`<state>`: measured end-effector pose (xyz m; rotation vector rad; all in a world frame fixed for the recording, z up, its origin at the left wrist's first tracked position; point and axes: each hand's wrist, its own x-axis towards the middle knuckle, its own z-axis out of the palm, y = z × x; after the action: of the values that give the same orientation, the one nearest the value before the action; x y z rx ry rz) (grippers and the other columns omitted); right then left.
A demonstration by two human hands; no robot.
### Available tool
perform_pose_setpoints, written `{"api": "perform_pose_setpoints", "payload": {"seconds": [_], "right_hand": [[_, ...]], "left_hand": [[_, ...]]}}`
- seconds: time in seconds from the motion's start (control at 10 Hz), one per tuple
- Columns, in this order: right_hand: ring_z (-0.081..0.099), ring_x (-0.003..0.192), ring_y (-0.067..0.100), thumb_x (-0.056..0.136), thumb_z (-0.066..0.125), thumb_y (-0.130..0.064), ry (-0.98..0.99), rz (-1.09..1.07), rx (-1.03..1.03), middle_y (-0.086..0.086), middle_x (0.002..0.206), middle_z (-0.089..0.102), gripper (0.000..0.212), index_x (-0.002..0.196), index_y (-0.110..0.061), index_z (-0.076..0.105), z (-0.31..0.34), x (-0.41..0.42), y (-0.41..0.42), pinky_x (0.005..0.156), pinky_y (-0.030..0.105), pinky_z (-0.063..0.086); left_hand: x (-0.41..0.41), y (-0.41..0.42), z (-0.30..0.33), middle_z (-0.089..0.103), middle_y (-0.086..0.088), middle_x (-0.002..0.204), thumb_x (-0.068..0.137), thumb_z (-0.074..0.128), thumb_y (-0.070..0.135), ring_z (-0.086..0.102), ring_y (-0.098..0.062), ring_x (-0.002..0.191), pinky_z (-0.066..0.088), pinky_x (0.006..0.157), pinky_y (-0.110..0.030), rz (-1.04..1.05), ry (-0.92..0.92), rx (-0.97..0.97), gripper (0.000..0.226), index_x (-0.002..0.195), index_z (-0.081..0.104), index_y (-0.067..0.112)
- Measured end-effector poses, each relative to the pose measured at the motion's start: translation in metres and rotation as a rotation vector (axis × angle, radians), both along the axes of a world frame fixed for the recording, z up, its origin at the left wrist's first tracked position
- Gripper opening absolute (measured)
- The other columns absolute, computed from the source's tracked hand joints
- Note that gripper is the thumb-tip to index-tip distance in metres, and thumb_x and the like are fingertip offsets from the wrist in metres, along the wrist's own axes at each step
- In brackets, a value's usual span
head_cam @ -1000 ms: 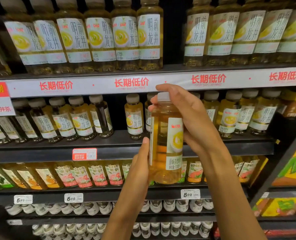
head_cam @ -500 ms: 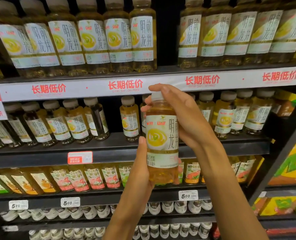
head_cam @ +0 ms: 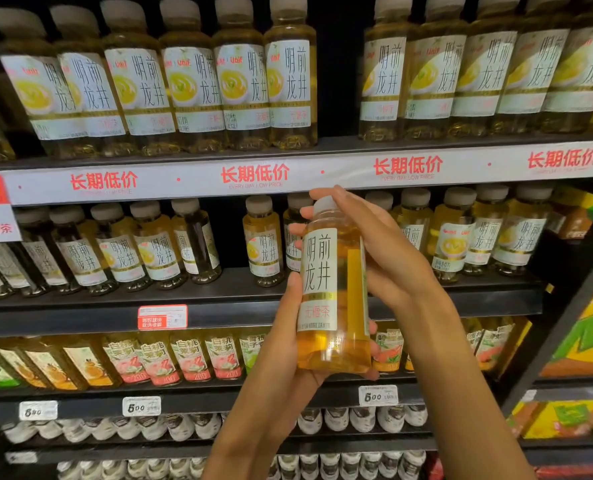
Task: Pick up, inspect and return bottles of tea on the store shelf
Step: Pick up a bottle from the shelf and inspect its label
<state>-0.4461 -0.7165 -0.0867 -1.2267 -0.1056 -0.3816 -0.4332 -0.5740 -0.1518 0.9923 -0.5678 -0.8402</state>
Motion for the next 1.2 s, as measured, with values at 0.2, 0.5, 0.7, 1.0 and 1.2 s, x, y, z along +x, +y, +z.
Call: {"api": "perform_pose_setpoints", "payload": {"seconds": [0.2,0.5,0.7,1.0,1.2], "right_hand": [[0.072,0.082,0.02,0.096,0.052,-0.015,-0.016,-0.061,0.07,0.005,0.089,0.073,0.017,0.105,-0.01,0.065,0.004,-0.003,-0.004,0.069,0.029,0.059],[0.072,0.089,0.023,0.096,0.054,-0.031,0.08,-0.081,0.179,0.012,0.094,0.073,0.026,0.107,-0.011,0.065,-0.005,-0.003,-0.008,0.074,0.033,0.059],[0.072,0.085,0.029,0.096,0.05,-0.035,0.189,0.001,0.22,0.024,0.096,0.072,0.029,0.111,-0.012,0.061,-0.02,-0.011,-0.005,0.069,0.034,0.06],[0.073,0.079,0.024,0.096,0.052,-0.031,0.243,-0.059,0.195,0.019,0.092,0.073,0.024,0.109,-0.013,0.062,-0.021,-0.007,-0.005,0.063,0.032,0.059],[0.071,0.089,0.023,0.093,0.057,-0.022,-0.003,-0.143,0.037,0.008,0.097,0.07,0.023,0.115,-0.017,0.062,-0.013,-0.004,-0.006,0.07,0.033,0.059]], "left_hand": [[0.002,0.004,-0.001,0.071,-0.024,0.101,0.079,0.05,0.07,0.072,-0.032,0.085,0.057,0.074,-0.038,-0.016,-0.046,0.063,0.073,0.127,0.056,0.016],[-0.005,0.014,0.008,0.062,-0.028,0.119,0.084,0.046,0.059,0.064,-0.035,0.106,0.053,0.089,-0.046,-0.126,0.092,-0.011,0.08,0.132,0.049,-0.005],[-0.004,0.015,0.005,0.045,-0.026,0.142,0.057,0.068,0.077,0.041,-0.042,0.133,0.029,0.111,-0.06,-0.025,-0.064,0.113,0.117,0.14,0.042,0.0],[-0.005,0.012,0.006,0.065,-0.021,0.12,0.076,0.06,0.051,0.065,-0.032,0.109,0.054,0.089,-0.045,-0.108,0.11,0.032,0.069,0.123,0.062,0.002],[-0.007,0.006,-0.001,0.072,-0.018,0.098,0.073,0.072,0.048,0.072,-0.023,0.084,0.057,0.065,-0.029,-0.076,0.045,0.009,0.04,0.099,0.076,0.017]]}}
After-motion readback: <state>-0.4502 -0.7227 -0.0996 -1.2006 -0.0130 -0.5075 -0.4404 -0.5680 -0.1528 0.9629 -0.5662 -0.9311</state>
